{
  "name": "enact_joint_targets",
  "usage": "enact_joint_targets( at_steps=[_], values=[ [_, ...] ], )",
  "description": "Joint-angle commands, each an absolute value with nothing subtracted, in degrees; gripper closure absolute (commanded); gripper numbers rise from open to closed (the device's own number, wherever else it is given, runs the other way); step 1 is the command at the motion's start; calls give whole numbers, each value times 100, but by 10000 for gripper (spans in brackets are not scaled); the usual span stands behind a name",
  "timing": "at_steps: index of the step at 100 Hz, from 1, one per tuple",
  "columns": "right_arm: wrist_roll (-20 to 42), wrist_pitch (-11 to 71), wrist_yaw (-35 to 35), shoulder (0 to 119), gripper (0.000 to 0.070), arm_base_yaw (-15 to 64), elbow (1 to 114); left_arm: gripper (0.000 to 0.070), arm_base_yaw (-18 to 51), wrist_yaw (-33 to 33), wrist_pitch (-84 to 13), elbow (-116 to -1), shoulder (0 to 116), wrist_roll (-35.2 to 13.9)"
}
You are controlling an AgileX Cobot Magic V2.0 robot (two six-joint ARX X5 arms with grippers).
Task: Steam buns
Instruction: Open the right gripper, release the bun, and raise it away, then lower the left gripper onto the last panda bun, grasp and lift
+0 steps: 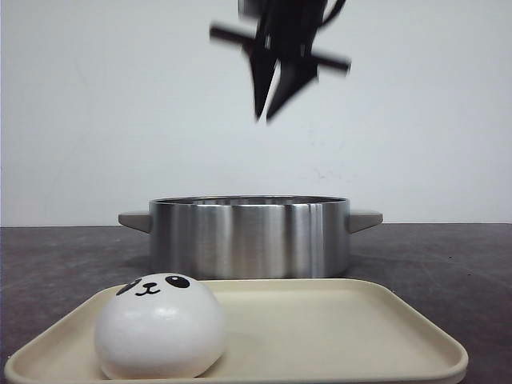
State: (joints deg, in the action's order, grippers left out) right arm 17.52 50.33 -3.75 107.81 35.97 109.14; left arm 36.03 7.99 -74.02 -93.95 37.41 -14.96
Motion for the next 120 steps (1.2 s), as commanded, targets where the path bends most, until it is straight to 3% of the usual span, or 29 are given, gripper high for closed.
enact_joint_targets(
  at_steps=[1,31,57,67,73,83,88,120],
  values=[
    [1212,5122,-692,10499,699,3743,11100,683,3640,613,-7378,-9306,3817,-1798],
    [1050,5669,-1876,8962,694,4399,11032,672,3640,-139,-7365,-7896,3903,-2519],
    [832,6226,-2692,7642,693,5188,11030,671,3640,-1365,-6720,-6549,4294,-2668],
    [832,6657,-2751,7295,694,5352,11030,659,3645,-1391,-6412,-6270,4606,-2665],
    [834,6919,-2812,7129,694,5391,11019,560,3645,-1315,-6379,-6239,4871,-2663],
    [834,7216,-3079,6888,694,5448,10945,234,3664,-1328,-6316,-6239,5349,-2665],
    [834,7266,-3183,6755,694,5481,10873,139,3712,-1326,-6283,-6239,5590,-2665],
    [1092,7249,-3183,5741,694,5544,10350,119,4303,-1251,-5996,-6206,6746,-3166]
  ],
)
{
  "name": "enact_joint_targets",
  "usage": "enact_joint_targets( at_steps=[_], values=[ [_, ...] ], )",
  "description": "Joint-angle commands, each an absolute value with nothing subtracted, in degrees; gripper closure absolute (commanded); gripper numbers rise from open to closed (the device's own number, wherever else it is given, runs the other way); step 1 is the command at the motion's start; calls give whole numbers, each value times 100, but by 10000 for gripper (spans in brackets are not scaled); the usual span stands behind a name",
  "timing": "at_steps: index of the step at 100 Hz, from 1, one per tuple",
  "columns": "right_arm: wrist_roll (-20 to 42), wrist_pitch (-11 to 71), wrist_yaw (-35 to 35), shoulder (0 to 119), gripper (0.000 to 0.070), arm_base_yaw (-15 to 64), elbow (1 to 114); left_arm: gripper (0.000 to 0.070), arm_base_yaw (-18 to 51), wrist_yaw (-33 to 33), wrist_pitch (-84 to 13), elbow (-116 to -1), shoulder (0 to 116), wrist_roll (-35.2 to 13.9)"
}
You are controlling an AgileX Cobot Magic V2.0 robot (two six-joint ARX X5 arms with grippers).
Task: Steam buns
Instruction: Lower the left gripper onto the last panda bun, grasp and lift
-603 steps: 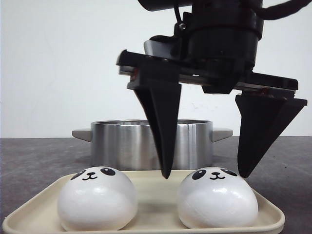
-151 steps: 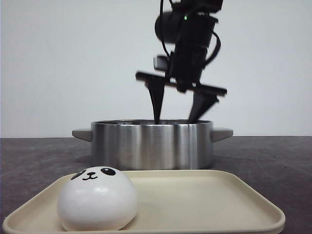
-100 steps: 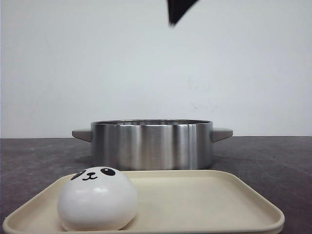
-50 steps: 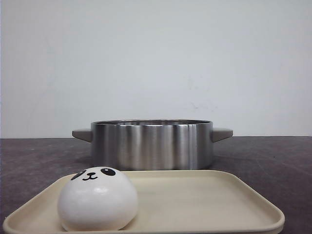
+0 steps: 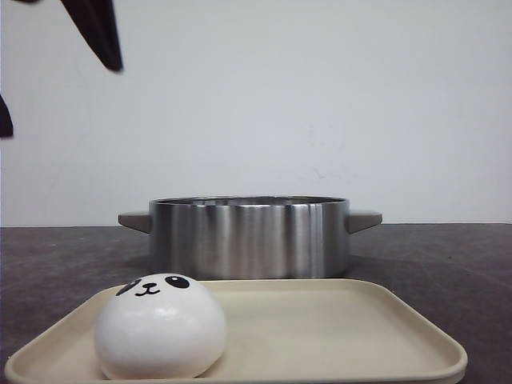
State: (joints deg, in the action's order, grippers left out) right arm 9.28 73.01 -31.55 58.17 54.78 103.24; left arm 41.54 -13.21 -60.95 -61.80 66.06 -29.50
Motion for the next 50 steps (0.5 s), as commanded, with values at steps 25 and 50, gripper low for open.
enact_joint_targets(
  at_steps=[25,50],
  values=[
    [1208,7249,-3205,5148,694,5544,10237,50,4794,-753,-5601,-6202,7354,-3441],
    [1380,7426,-3203,4831,694,5542,10237,50,5317,-720,-5328,-6202,8250,-3760]
  ],
)
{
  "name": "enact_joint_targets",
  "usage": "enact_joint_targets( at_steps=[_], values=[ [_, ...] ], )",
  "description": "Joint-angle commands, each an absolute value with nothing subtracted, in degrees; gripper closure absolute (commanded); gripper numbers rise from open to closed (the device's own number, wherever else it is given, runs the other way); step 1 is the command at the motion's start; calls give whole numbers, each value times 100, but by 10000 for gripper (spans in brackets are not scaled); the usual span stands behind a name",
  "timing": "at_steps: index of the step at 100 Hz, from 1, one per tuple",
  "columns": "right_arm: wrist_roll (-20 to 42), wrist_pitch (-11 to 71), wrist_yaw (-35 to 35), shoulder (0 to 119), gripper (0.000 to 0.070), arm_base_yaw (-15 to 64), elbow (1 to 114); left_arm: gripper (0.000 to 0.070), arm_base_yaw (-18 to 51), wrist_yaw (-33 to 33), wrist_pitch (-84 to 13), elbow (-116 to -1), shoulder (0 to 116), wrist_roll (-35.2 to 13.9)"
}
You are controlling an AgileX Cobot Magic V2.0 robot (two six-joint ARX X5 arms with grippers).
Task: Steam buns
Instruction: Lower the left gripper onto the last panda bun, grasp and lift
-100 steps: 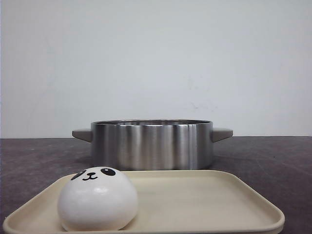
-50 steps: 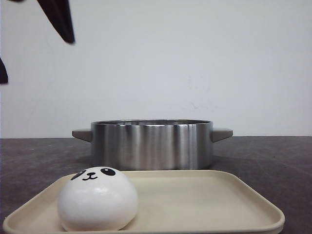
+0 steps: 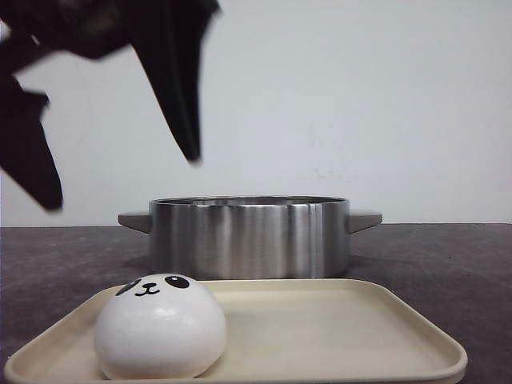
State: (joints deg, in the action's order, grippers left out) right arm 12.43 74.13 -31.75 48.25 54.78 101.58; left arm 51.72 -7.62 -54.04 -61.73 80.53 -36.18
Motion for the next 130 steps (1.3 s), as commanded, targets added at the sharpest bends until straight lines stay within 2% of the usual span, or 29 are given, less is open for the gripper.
enact_joint_targets(
  at_steps=[1,25,53,60,65,73,77,89,95,116,130],
  values=[
    [1382,7432,-3208,4821,694,5542,10237,50,5336,-711,-5317,-6202,8281,-3776],
    [1527,7734,-3310,4696,694,5537,10237,52,5531,-432,-5229,-6202,8941,-3846],
    [1651,7935,-3308,4657,694,5537,10237,59,5511,-611,-4818,-6202,9441,-4045],
    [1653,7937,-3308,4657,694,5537,10237,79,5513,-644,-4779,-6202,9513,-4091],
    [1653,7937,-3308,4657,694,5537,10237,142,5513,-642,-4772,-6202,9566,-4084],
    [1656,7937,-3308,4657,694,5537,10237,353,5513,-637,-4799,-6202,9620,-4084],
    [1658,7940,-3308,4657,694,5537,10237,436,5513,-613,-4810,-6202,9638,-4084],
    [1667,7937,-3308,4657,694,5537,10237,585,5513,-554,-4807,-6202,9660,-4075],
    [1702,7937,-3308,4657,694,5537,10237,693,5513,-545,-4803,-6202,9660,-4034],
    [1719,7940,-3308,4657,694,5537,10237,700,5513,-541,-4934,-6226,9588,-3487],
    [1717,7937,-3312,4657,694,5537,10237,700,5570,-582,-5057,-6313,9190,-3295]
  ],
)
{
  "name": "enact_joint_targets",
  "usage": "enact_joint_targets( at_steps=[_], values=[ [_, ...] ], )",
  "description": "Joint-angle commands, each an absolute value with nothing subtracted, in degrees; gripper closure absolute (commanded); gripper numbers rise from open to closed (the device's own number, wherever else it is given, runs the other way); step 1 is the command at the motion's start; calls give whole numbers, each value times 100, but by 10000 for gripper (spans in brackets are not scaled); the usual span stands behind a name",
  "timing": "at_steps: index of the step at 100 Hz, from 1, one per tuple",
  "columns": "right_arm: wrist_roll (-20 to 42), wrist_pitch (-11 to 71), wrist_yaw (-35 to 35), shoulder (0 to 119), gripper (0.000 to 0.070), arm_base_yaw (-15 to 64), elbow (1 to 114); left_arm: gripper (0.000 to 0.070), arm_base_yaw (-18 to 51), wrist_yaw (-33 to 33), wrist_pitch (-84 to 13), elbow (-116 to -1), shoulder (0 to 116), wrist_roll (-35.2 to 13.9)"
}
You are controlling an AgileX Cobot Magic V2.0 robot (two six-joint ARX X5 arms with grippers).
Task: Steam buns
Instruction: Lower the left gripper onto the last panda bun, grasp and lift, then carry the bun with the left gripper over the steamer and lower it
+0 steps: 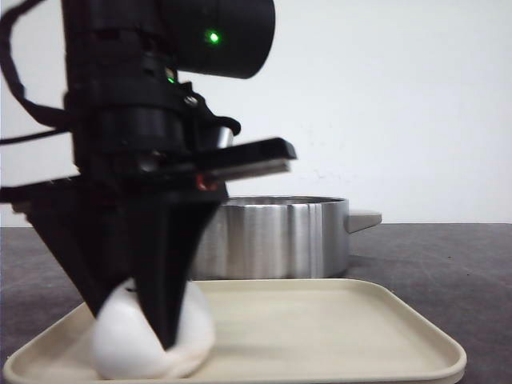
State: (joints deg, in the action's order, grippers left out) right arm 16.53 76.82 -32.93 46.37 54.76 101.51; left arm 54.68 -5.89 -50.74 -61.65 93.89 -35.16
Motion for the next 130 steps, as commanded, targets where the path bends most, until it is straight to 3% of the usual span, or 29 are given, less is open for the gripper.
enact_joint_targets(
  at_steps=[1,25,45,88,130],
  values=[
    [1715,7937,-3315,4657,694,5537,10237,700,5577,-587,-5054,-6322,9153,-3291],
    [1686,7911,-3472,4659,694,5537,10237,700,5627,-600,-4967,-6934,8114,-3240],
    [1564,7835,-3479,4665,694,5537,10237,700,5454,-242,-4936,-8270,7924,-2742],
    [1570,7651,-3496,4665,694,5537,10237,700,4066,-213,-5813,-10315,9306,-1970],
    [1747,7673,-3492,4665,694,5537,10237,700,3498,-469,-6296,-10538,10919,-2016]
  ],
)
